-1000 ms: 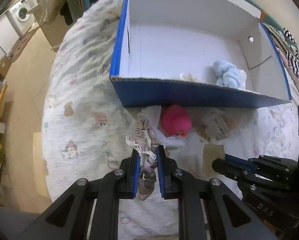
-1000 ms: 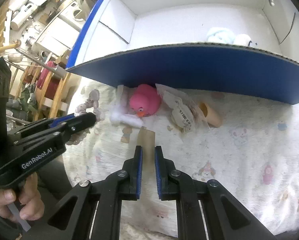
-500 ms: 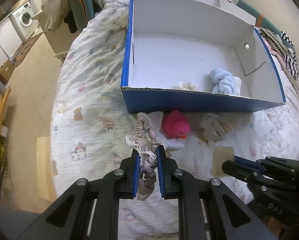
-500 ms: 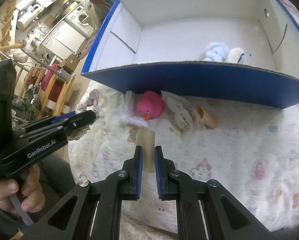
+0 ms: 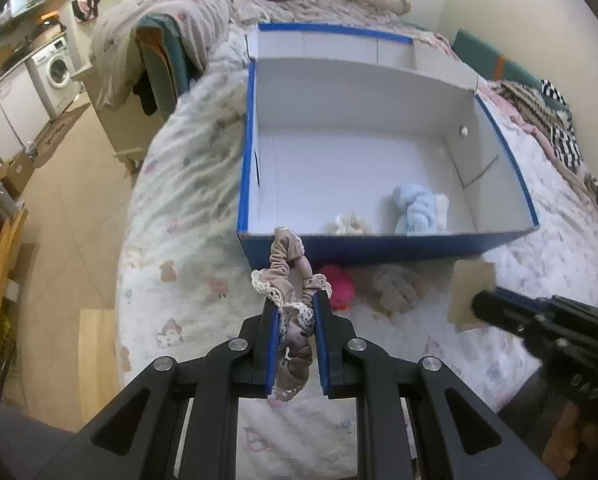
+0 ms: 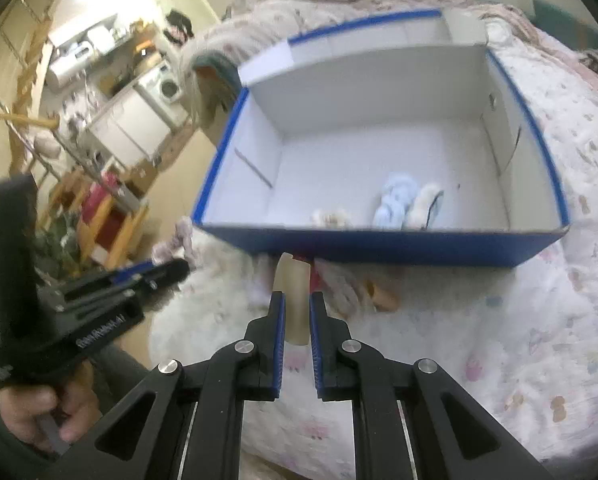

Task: Organize soft objects
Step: 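Carry the hair tie and tan sponge over the box with both tools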

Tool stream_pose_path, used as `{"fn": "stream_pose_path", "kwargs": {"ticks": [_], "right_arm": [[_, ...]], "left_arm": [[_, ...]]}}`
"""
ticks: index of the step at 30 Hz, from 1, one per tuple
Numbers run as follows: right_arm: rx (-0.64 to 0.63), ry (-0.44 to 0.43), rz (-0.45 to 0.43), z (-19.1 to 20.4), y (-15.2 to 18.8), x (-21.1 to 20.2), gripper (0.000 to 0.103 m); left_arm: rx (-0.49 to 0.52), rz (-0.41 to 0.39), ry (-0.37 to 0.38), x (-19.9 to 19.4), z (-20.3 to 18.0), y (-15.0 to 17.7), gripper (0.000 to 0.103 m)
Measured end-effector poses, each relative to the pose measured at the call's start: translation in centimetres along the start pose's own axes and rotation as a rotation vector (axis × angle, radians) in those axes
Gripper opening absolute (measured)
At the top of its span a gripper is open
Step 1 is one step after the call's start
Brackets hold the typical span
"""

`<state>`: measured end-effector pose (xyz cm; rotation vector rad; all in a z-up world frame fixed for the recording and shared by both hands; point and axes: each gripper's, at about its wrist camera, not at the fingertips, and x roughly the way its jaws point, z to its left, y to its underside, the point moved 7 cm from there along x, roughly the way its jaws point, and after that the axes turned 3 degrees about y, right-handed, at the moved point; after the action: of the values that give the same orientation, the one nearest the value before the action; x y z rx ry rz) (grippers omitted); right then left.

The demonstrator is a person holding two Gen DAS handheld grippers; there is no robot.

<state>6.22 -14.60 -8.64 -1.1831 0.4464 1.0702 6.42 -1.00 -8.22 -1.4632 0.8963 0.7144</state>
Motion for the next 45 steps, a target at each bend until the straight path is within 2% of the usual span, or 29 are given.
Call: {"fn": "stream_pose_path", "kwargs": {"ticks": [7, 13, 20, 27, 31, 34, 40, 45], "right_arm": [[0.042, 0.010, -0.110, -1.5, -2.8, -3.2, 0.013], [0.066, 0.027, -0.135, -3.3, -5.6, -3.2, 0.013], [0.055, 0.049, -0.116, -4.7, -8.3, -1.2, 0.013], [0.052, 0.082, -0.091, -6.1, -10.0, 2.1, 0.013], [0.068, 0.106, -0.040, -7.2, -9.5, 4.6, 0.013], [0.060, 0.106, -0.004, -7.1, -8.7, 5.7, 0.013], [0.037, 0.099, 0.043, -6.7, -7.5, 7.0, 0.014], [0.033, 0.094, 0.081, -6.6, -7.0, 7.8, 0.014]], "left_arm": [[-0.038, -0.009, 0.023, -0.7, 0.2, -2.4, 0.015], [-0.010, -0.034, 0.004, -0.4, -0.6, -5.2, 0.015], [0.025, -0.047, -0.018, 1.2, -1.4, -8.6, 0.014], [0.040, -0.058, -0.045, 4.4, -2.0, -11.1, 0.015], [0.061, -0.044, -0.047, 7.3, -2.5, -10.5, 0.015], [0.067, -0.015, -0.001, 9.0, -3.0, -9.9, 0.015], [0.070, 0.023, 0.001, 10.7, -3.4, -9.4, 0.015], [0.063, 0.022, -0.001, 11.0, -3.4, -9.5, 0.015]]}}
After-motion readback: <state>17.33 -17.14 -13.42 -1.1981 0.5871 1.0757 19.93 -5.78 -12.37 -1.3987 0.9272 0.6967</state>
